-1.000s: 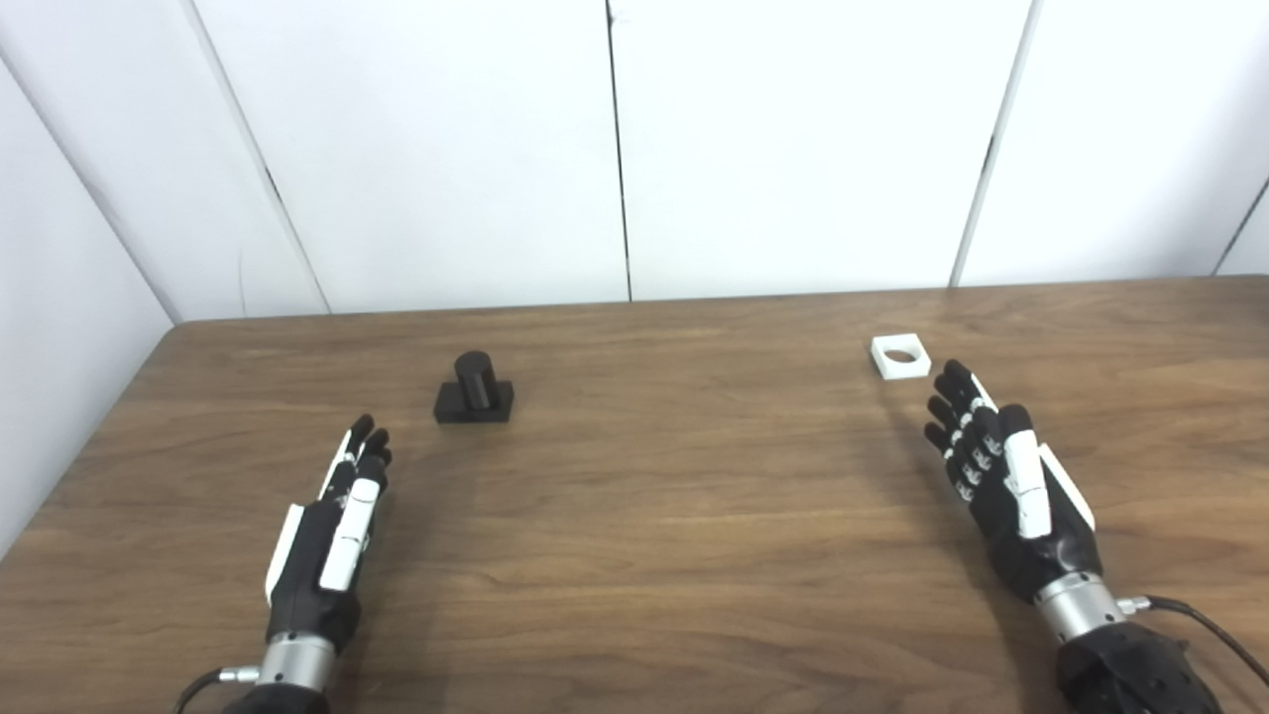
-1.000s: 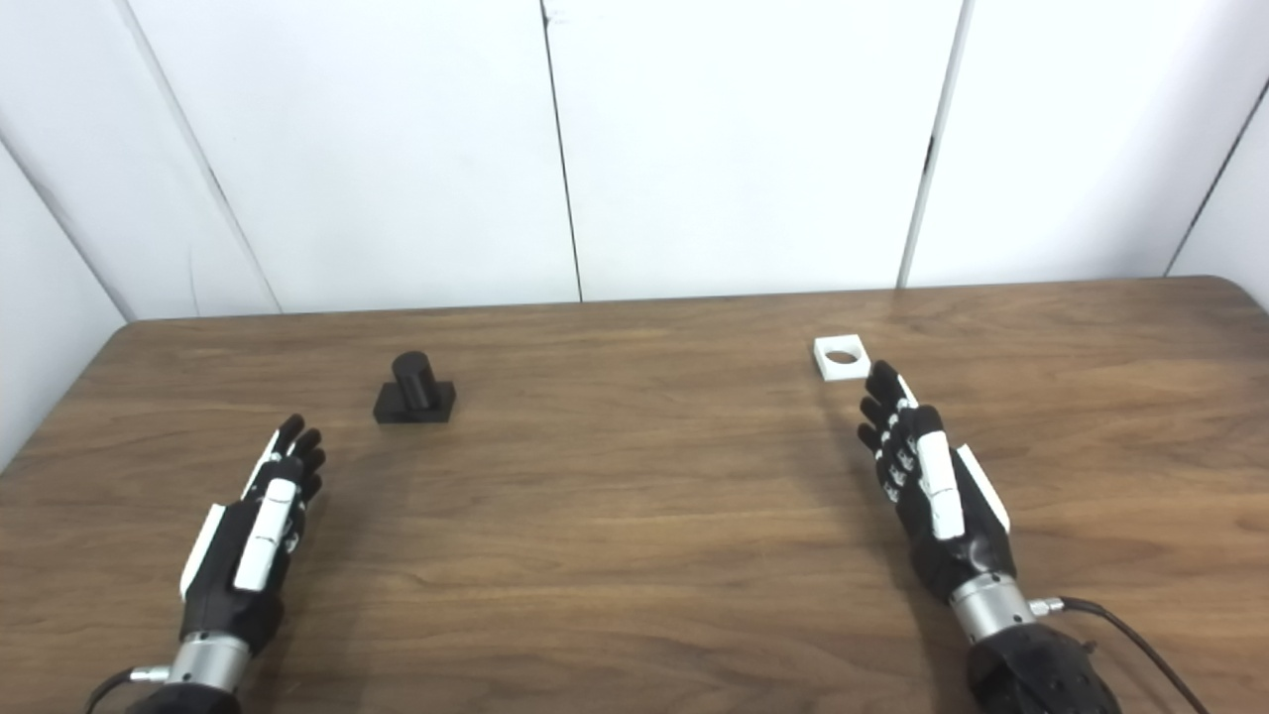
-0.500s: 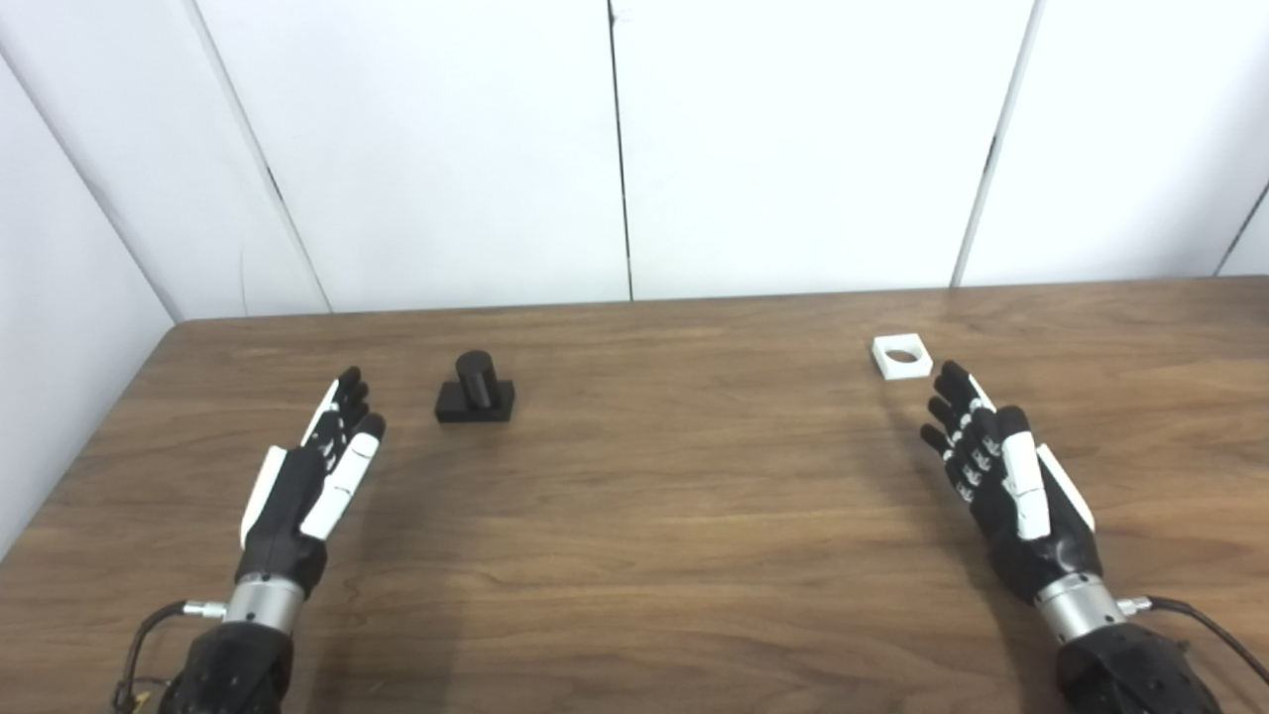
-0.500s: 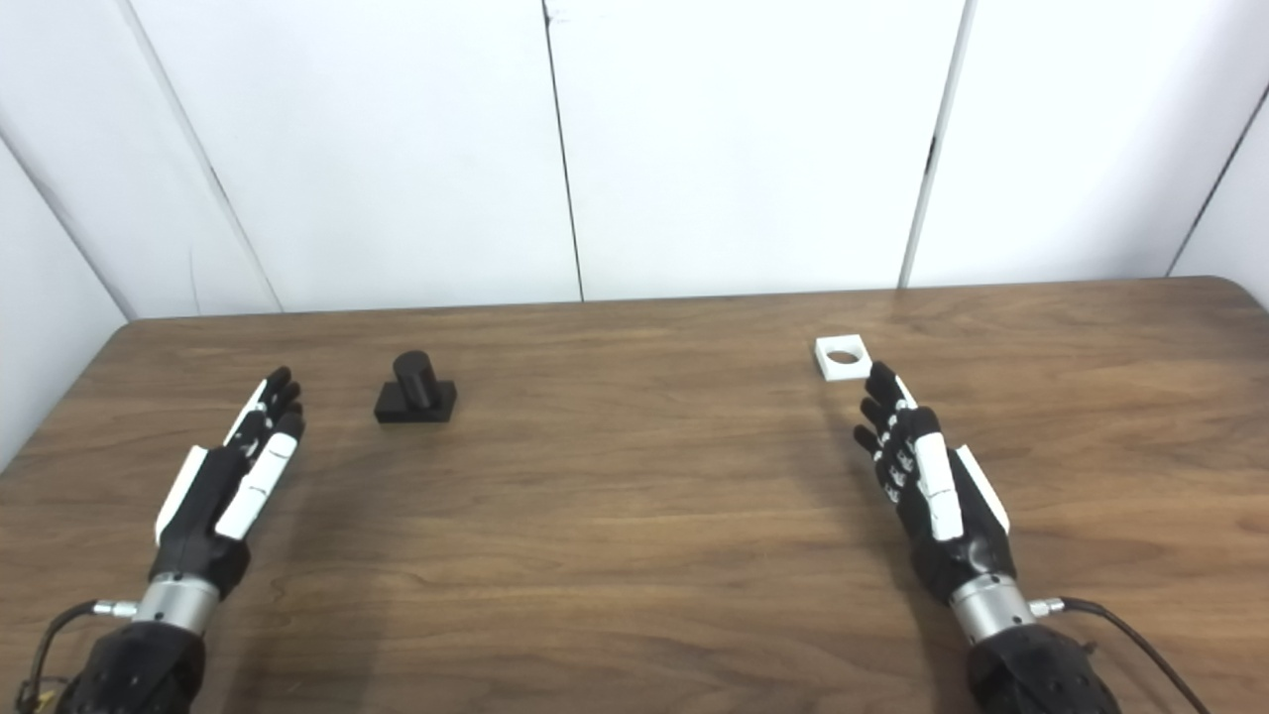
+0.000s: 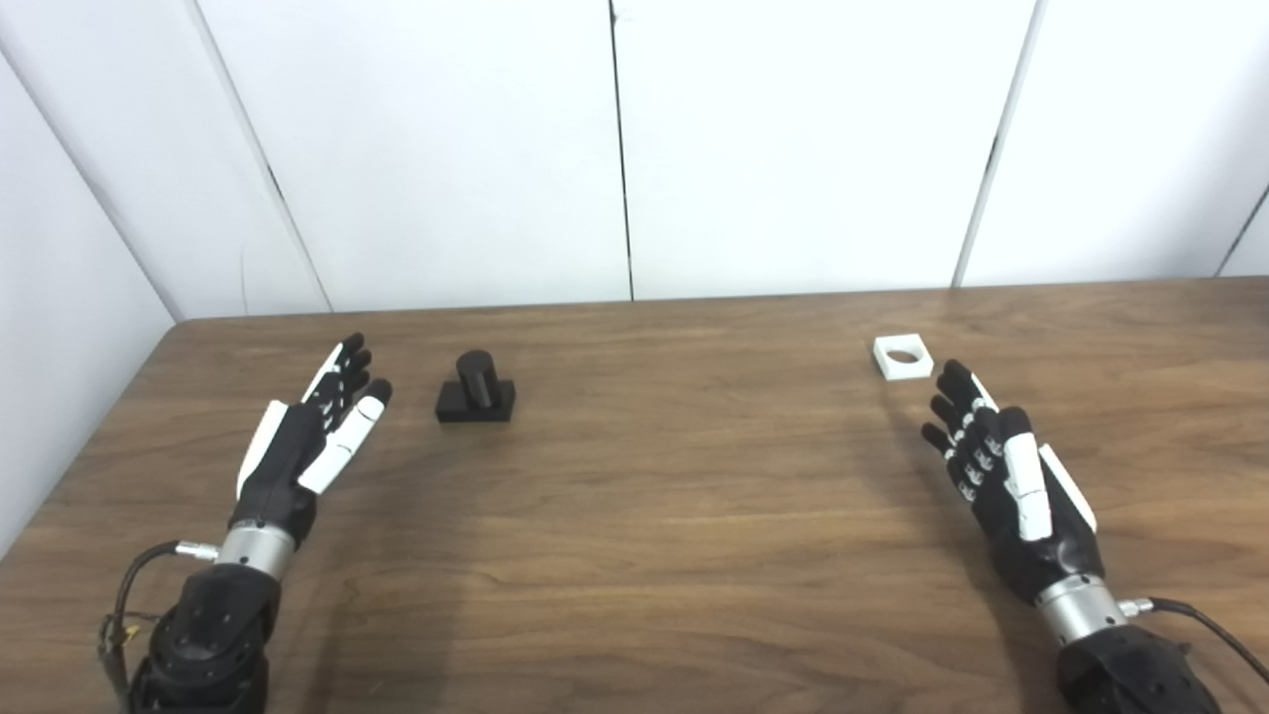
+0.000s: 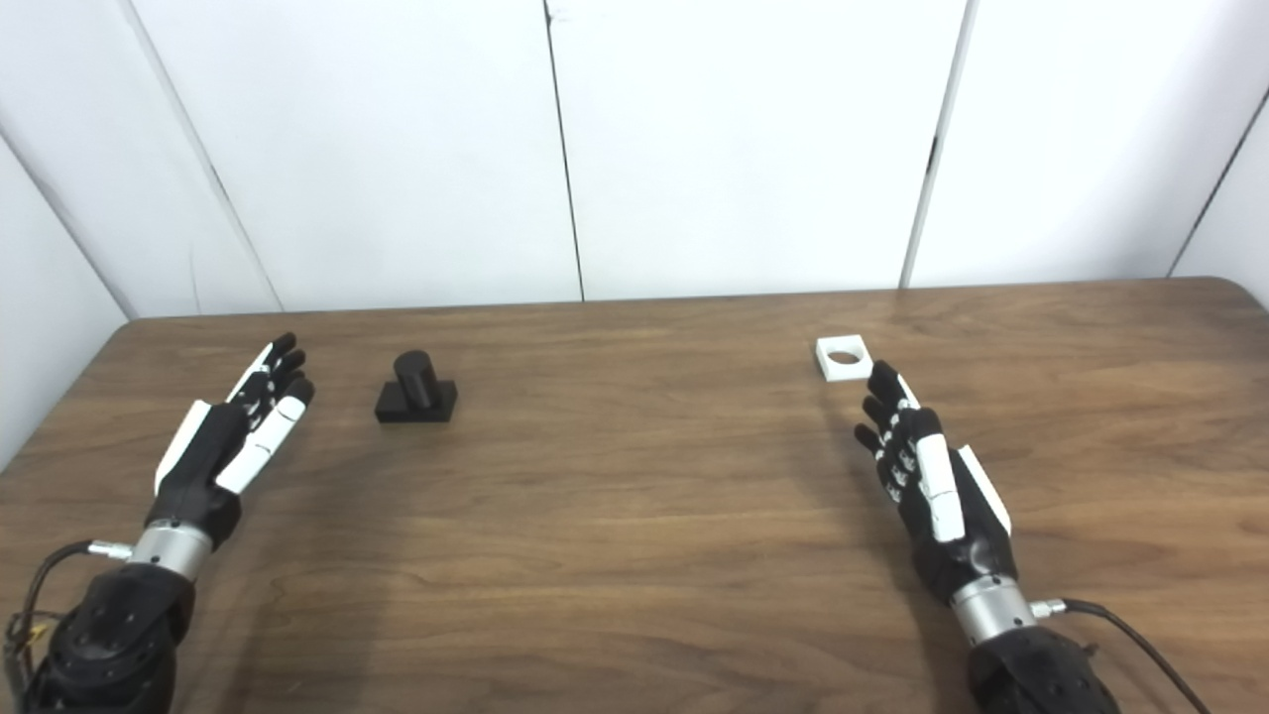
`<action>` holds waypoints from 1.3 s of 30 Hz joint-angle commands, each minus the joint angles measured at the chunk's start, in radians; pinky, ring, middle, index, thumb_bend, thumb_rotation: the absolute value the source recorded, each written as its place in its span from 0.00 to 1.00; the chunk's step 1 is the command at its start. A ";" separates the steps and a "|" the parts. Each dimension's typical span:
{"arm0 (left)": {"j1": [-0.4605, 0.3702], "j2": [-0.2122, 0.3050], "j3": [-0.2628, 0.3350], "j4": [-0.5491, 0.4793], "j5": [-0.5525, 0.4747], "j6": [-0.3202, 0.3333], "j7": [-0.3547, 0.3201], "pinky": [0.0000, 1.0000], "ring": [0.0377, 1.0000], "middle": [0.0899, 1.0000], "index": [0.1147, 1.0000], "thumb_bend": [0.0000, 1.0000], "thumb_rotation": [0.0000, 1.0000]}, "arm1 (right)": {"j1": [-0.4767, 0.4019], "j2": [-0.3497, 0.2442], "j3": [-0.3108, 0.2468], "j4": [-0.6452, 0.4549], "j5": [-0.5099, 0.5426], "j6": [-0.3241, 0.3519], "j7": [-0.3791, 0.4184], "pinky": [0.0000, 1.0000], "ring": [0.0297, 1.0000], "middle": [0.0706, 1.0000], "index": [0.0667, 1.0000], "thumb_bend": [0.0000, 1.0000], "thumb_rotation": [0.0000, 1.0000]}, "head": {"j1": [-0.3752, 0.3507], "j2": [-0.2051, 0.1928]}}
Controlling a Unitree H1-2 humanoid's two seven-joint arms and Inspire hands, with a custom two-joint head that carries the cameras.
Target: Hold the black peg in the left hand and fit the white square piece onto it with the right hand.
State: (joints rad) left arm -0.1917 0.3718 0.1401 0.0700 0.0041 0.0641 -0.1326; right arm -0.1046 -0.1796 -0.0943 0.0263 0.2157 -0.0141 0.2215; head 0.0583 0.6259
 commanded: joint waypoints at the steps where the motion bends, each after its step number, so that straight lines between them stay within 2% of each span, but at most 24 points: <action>1: -0.057 0.033 -0.004 -0.001 0.016 -0.021 0.000 0.97 0.96 0.97 0.98 0.54 0.76 | 0.035 0.028 0.010 0.034 0.003 -0.034 -0.004 0.97 1.00 1.00 0.98 0.64 1.00 | 0.000 0.000; 6: -0.082 0.060 -0.035 0.040 0.047 -0.027 -0.019 0.96 0.98 0.97 0.98 0.53 0.78 | 0.037 0.028 0.006 0.030 0.008 -0.025 -0.003 0.97 1.00 1.00 0.98 0.65 1.00 | 0.000 -0.002; 9: -0.097 0.081 -0.061 0.051 0.100 -0.028 -0.019 0.96 0.98 0.97 0.98 0.51 0.78 | 0.040 0.028 0.004 0.029 0.007 -0.025 -0.005 0.96 1.00 1.00 0.98 0.65 1.00 | -0.001 -0.004; 12: -0.105 0.091 -0.067 0.043 0.114 -0.011 -0.027 0.97 0.98 0.97 0.98 0.50 0.75 | 0.042 0.029 0.002 0.027 0.008 -0.023 -0.006 0.96 1.00 1.00 0.98 0.65 1.00 | -0.001 -0.004; 14: -0.112 0.096 -0.068 0.049 0.110 -0.015 -0.035 0.97 0.98 0.97 0.99 0.54 0.70 | 0.044 0.028 0.001 0.026 0.009 -0.022 -0.005 0.95 1.00 1.00 0.97 0.65 1.00 | -0.002 -0.004; 20: -0.131 0.116 -0.095 0.064 0.155 -0.019 -0.041 0.95 0.97 0.98 0.97 0.56 0.68 | 0.048 0.025 0.000 0.023 0.012 -0.020 -0.001 0.93 1.00 0.99 0.97 0.65 1.00 | -0.006 -0.008; 25: -0.151 0.132 -0.114 0.094 0.198 -0.044 -0.033 0.88 0.96 0.98 0.96 0.56 0.66 | 0.051 0.026 -0.003 0.027 0.016 -0.025 0.001 0.92 0.99 0.98 0.97 0.64 1.00 | -0.005 -0.009; 30: -0.168 0.143 -0.127 0.102 0.218 -0.028 -0.043 0.89 0.96 0.99 0.96 0.59 0.65 | 0.052 0.025 -0.003 0.028 0.012 -0.022 -0.001 0.92 0.98 0.97 0.96 0.66 1.00 | -0.008 -0.012; 34: -0.180 0.158 -0.150 0.111 0.261 -0.025 -0.041 0.82 0.92 0.98 0.96 0.61 0.62 | 0.054 0.027 -0.002 0.023 0.000 -0.021 -0.011 0.91 0.97 0.95 0.94 0.66 1.00 | -0.008 -0.012; 36: -0.186 0.167 -0.162 0.115 0.285 -0.019 -0.043 0.85 0.93 0.97 0.95 0.62 0.60 | 0.054 0.025 -0.003 0.026 -0.001 -0.024 -0.009 0.91 0.97 0.96 0.94 0.66 1.00 | -0.010 -0.014; 39: -0.196 0.184 -0.179 0.136 0.321 -0.044 -0.036 0.90 0.96 0.96 0.94 0.63 0.57 | 0.055 0.020 -0.005 0.031 0.000 -0.032 -0.005 0.92 0.97 0.96 0.94 0.66 1.00 | -0.011 -0.015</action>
State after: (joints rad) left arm -0.3267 0.5052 -0.0462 0.2078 0.3017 0.0568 -0.1794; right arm -0.0959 -0.1792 -0.1023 0.0180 0.2079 -0.0153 0.2188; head 0.0476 0.6105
